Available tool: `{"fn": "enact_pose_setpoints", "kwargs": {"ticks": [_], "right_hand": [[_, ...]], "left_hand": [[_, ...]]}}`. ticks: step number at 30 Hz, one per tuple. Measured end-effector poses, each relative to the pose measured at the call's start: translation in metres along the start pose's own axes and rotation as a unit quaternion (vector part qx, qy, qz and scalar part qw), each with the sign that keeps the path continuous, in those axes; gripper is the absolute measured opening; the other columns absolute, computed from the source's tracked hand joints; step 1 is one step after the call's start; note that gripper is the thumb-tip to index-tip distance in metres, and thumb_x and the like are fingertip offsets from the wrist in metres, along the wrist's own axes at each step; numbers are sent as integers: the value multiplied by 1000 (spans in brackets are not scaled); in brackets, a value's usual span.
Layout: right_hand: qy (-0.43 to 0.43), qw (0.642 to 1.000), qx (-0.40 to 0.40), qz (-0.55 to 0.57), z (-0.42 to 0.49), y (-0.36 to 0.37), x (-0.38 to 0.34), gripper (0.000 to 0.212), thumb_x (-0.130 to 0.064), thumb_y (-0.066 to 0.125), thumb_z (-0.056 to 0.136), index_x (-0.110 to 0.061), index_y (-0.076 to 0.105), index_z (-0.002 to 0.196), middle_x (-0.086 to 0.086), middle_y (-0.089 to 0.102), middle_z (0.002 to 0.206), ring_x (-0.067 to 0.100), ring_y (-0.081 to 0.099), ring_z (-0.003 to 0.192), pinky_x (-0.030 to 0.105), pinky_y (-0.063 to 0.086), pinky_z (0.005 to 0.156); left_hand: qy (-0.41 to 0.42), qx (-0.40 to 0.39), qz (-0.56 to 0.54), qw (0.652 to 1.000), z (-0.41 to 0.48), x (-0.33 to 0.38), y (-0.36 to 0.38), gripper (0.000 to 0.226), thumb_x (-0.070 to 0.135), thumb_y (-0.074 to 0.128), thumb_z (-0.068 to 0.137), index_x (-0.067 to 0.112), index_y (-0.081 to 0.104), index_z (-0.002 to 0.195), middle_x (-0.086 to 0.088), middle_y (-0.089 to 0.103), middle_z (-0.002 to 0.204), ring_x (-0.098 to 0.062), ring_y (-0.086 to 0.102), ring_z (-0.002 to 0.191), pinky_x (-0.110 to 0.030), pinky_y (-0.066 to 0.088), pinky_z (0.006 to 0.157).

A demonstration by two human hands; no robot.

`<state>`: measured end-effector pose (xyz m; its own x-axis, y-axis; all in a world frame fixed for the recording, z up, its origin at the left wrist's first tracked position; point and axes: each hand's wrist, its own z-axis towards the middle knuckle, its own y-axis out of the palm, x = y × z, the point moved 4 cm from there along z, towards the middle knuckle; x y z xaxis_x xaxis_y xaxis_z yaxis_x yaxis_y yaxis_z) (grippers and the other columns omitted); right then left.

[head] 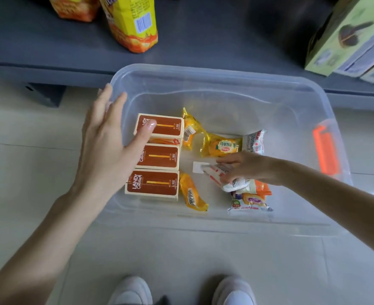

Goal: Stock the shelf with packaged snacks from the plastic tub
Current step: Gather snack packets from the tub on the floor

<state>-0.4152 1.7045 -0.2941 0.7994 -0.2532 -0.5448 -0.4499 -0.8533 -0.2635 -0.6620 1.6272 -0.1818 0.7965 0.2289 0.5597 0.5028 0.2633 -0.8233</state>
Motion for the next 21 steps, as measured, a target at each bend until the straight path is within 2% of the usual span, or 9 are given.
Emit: {"fn": "enact_pose_setpoints", "kwargs": {"ticks": [3, 5, 7, 10, 12, 14, 16, 18, 21], "right_hand": [[-72, 980, -22, 183, -35, -3, -17, 73, -9, 77, 74, -22, 46, 139, -3, 59, 129, 18, 56, 118, 31, 47, 99], [-135, 957, 2, 255, -58, -2, -31, 81, -16, 80, 66, -25, 44, 138, -4, 57, 131, 18, 58, 117, 32, 50, 95], [-180, 946, 47, 266, -75, 7, -45, 89, -23, 87, 58, -28, 42, 135, -4, 55, 131, 18, 59, 116, 36, 51, 95], [-244, 942, 75, 219, -83, 24, -66, 94, -24, 86, 59, -22, 35, 138, 0, 54, 130, 16, 59, 114, 35, 53, 93], [-273, 940, 53, 197, -84, 26, -71, 86, -21, 82, 67, -17, 35, 138, 2, 53, 131, 15, 57, 118, 34, 50, 97], [-278, 934, 95, 203, -84, 10, -65, 71, -27, 77, 72, -15, 44, 134, -2, 55, 129, 12, 56, 119, 27, 48, 97], [-224, 931, 220, 184, -76, -19, -45, 59, -37, 70, 80, -12, 51, 130, -2, 57, 127, 14, 56, 118, 16, 48, 86], [-89, 929, 338, 120, -62, -41, -15, 54, -42, 59, 88, -8, 52, 129, 3, 56, 127, 16, 55, 109, 17, 44, 74], [88, 928, 347, 100, -38, -43, 17, 60, -52, 47, 93, -4, 47, 131, 9, 56, 117, 15, 48, 88, 28, 38, 68]], "left_hand": [[20, -17, -101, 995, -16, 18, 5, 62, 55, 49, 91, 19, 45, 141, 5, 40, 148, -7, 37, 136, -24, 28, 112], [-45, -90, -231, 968, -24, 27, 17, 64, 59, 52, 84, 25, 48, 138, 11, 51, 138, 6, 48, 122, -21, 37, 108], [-142, -193, -374, 896, -30, 37, 32, 64, 63, 62, 78, 29, 52, 132, 11, 61, 128, 4, 58, 111, -23, 43, 102], [-262, -304, -521, 754, -40, 50, 50, 59, 52, 68, 69, 23, 62, 120, -4, 72, 109, -20, 70, 99, -36, 58, 82], [-294, -288, -560, 719, -40, 47, 55, 48, 40, 65, 68, 20, 66, 112, -9, 73, 105, -22, 72, 92, -35, 60, 68], [-318, -248, -585, 704, -38, 36, 56, 31, 30, 62, 76, 20, 67, 104, -6, 75, 97, -18, 73, 83, -32, 61, 62], [-335, -215, -605, 689, -35, 25, 52, 26, 27, 62, 75, 20, 66, 100, -1, 76, 86, -14, 73, 75, -28, 58, 53], [-328, -205, -607, 694, -33, 17, 48, 30, 27, 62, 72, 20, 66, 101, -1, 75, 87, -14, 73, 76, -28, 58, 55], [-304, -200, -608, 705, -31, 15, 43, 17, 22, 57, 85, 19, 66, 100, -1, 76, 86, -16, 73, 79, -30, 60, 57]]}}
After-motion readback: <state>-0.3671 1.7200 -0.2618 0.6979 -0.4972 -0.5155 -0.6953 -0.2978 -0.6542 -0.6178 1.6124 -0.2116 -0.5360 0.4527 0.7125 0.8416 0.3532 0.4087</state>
